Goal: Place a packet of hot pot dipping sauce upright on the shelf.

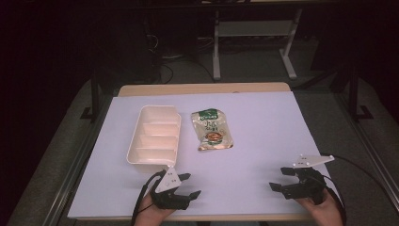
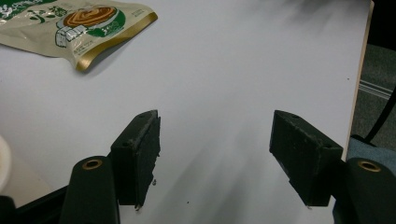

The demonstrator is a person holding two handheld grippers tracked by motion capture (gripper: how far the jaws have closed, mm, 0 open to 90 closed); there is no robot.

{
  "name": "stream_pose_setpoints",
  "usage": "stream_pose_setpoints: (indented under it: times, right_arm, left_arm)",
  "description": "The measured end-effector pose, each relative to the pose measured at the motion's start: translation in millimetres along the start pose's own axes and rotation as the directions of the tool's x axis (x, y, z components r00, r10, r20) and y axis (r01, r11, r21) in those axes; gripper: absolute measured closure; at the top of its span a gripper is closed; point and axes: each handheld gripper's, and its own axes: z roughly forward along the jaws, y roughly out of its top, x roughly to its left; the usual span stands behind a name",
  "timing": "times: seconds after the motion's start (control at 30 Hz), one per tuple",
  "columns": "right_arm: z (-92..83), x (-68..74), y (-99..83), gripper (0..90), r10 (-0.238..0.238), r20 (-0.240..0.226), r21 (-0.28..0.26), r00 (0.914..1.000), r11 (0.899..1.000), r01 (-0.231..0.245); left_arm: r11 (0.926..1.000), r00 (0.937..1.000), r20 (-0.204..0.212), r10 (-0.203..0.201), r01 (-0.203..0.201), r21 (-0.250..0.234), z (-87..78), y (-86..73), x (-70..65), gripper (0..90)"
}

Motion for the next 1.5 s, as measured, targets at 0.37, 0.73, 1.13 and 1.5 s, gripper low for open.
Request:
stream_pose_setpoints:
  times: [0.37,0.73,1.13,1.5]
  right_arm:
    - [-1.8,-5.5,-2.6,22.0,0.02,-0.002,-0.008,0.9998,1.0,-0.02]
    - [-8.8,-9.0,-5.4,21.4,0.035,0.0,-0.042,0.9994,0.998,-0.035]
    - [-6.2,-11.7,-3.1,20.8,0.026,0.002,-0.038,0.9996,0.999,-0.026]
    - [5.9,-12.5,11.3,18.6,0.014,-0.01,-0.006,0.9998,1.0,-0.014]
  left_arm:
    - [0.9999,0.9999,0.009,-0.012,0.012,-0.003,2.3,1.2,2.3,35.4]
    - [0.9994,0.9998,0.008,-0.02,0.02,-0.029,3.5,11.1,-1.1,44.7]
    - [0.9987,0.9989,-0.008,-0.046,0.046,-0.023,16.8,24.8,4.4,57.3]
    - [0.9995,0.9978,-0.058,-0.03,0.03,-0.006,37.4,34.3,7.6,60.5]
